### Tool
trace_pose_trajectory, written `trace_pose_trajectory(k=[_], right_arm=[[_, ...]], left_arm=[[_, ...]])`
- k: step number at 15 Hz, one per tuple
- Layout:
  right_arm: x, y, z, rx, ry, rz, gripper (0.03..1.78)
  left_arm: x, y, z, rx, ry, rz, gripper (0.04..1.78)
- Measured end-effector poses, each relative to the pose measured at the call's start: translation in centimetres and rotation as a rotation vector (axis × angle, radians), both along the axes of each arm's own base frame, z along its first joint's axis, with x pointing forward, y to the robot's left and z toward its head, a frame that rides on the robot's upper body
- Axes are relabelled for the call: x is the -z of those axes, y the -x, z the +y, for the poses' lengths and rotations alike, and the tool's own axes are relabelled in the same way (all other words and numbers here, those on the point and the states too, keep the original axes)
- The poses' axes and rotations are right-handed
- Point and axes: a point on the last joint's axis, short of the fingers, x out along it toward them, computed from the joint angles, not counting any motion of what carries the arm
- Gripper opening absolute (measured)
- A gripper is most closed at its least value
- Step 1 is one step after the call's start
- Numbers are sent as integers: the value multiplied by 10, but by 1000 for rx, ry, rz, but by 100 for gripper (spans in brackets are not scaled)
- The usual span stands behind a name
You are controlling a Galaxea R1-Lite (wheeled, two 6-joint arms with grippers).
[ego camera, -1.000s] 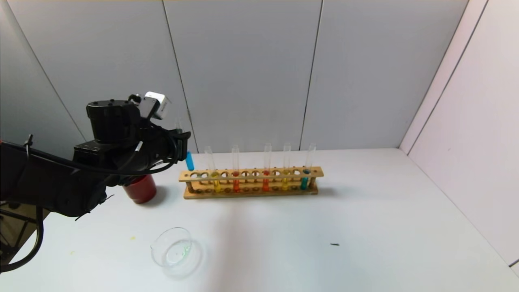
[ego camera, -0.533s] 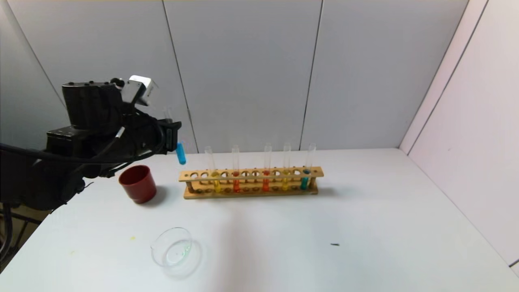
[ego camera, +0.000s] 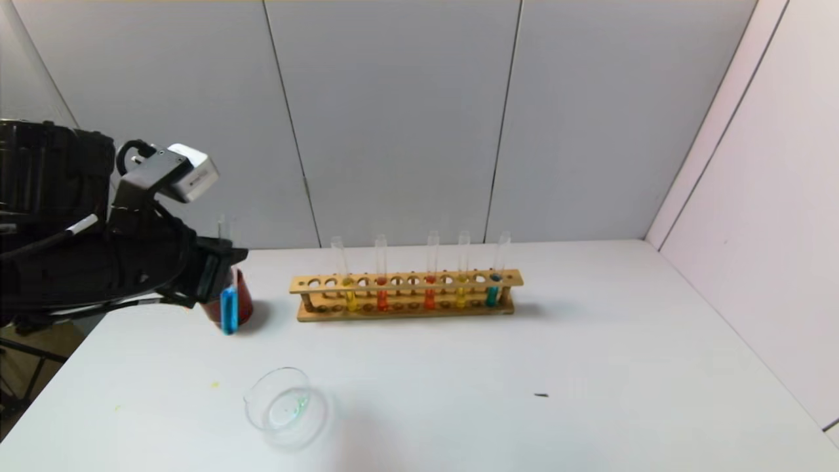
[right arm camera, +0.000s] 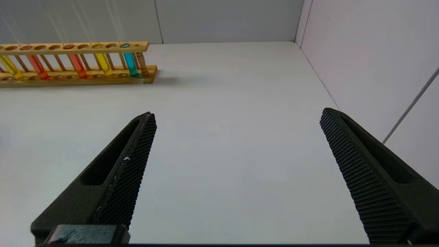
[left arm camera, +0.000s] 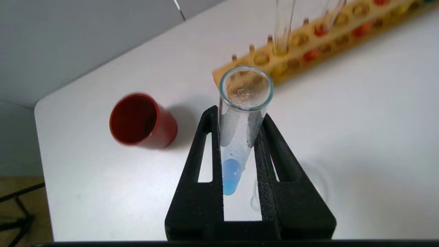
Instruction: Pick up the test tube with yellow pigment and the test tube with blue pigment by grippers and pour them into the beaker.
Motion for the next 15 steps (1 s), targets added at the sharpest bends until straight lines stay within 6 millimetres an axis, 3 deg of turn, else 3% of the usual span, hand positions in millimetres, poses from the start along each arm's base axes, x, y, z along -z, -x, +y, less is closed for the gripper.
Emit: trace_pose_trajectory(k=[5, 15], right_arm=[[0, 0, 0, 0, 0, 0, 174], [0, 0, 0, 0, 0, 0, 174]], left_arm=[[19, 22, 9, -8, -181, 140, 33], [62, 11, 8, -98, -494, 381, 33]])
